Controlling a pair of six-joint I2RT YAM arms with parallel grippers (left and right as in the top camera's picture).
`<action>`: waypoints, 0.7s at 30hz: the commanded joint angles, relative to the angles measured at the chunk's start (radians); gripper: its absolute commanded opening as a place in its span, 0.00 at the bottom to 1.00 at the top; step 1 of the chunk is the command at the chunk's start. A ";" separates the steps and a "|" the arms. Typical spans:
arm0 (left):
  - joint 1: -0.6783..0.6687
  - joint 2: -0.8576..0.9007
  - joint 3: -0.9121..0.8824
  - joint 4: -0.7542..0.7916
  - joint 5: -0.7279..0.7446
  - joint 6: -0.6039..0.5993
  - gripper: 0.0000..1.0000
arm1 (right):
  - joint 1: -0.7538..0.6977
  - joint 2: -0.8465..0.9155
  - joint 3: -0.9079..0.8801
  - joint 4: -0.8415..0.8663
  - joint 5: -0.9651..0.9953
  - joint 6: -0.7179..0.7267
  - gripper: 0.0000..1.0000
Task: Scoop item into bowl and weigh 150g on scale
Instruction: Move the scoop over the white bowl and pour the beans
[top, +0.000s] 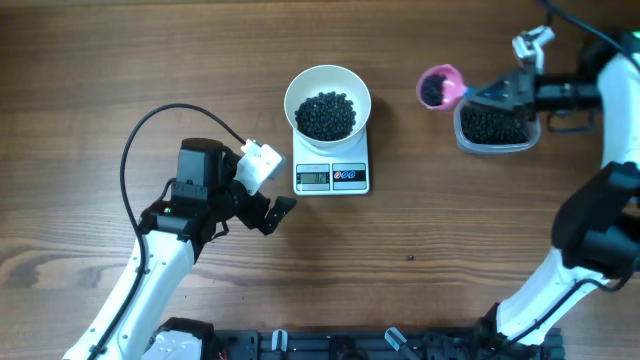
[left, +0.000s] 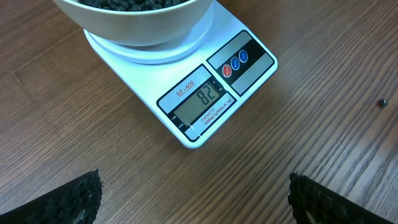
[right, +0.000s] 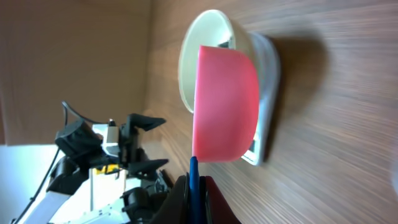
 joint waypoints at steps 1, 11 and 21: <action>0.002 0.001 -0.006 -0.001 0.015 -0.006 1.00 | 0.100 -0.039 0.002 0.077 -0.056 0.167 0.04; 0.002 0.001 -0.006 -0.001 0.015 -0.006 1.00 | 0.394 -0.048 0.042 0.344 0.200 0.537 0.05; 0.002 0.001 -0.006 -0.001 0.015 -0.006 1.00 | 0.579 -0.048 0.120 0.474 0.582 0.706 0.05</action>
